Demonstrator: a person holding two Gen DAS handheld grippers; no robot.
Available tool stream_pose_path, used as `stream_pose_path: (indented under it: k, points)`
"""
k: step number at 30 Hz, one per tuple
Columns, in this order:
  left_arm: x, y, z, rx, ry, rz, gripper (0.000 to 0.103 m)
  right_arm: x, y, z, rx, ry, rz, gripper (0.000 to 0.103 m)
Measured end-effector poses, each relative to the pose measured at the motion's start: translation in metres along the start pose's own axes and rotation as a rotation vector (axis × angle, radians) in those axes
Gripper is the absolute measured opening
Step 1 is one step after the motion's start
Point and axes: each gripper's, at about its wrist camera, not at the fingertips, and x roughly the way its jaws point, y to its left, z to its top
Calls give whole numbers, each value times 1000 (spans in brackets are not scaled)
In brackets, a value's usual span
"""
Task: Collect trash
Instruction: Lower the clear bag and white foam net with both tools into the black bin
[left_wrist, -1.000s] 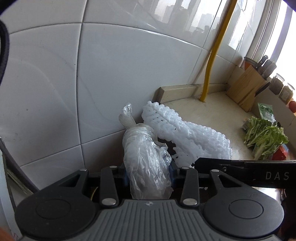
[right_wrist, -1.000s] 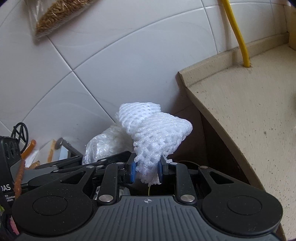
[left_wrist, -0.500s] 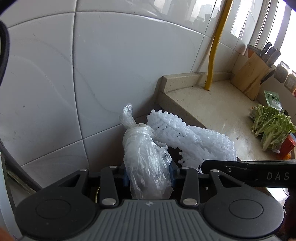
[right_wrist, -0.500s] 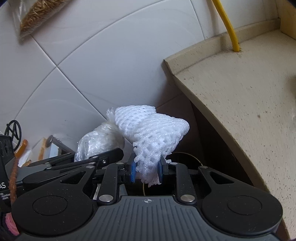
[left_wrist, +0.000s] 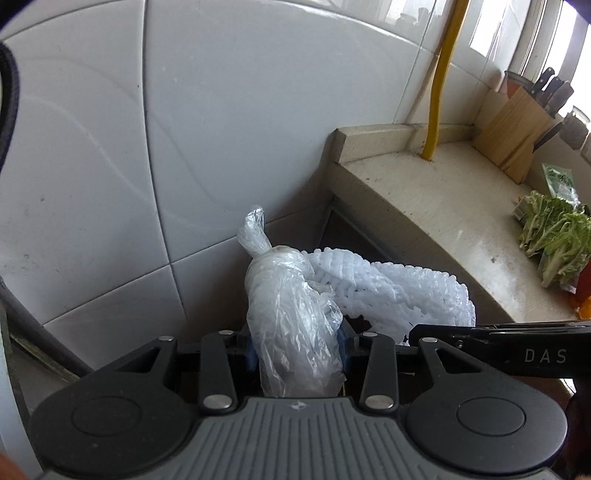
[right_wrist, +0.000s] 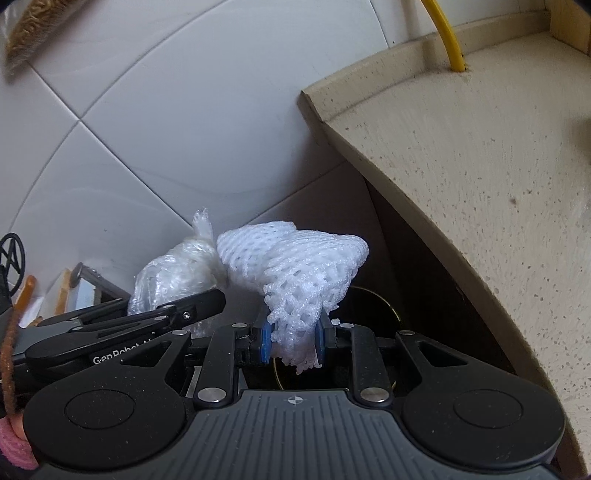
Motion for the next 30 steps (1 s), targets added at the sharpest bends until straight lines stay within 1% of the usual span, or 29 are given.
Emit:
stream_pose_path:
  k: [14, 26, 30]
  points:
    - [14, 6, 1, -1, 46, 42, 37, 20, -13, 1, 31, 48, -26, 29]
    - [31, 4, -2, 47, 111, 105, 37, 34, -15, -2, 47, 79, -43, 29]
    - [36, 4, -2, 60, 131, 124, 37, 37, -10, 1, 50, 82, -50, 29]
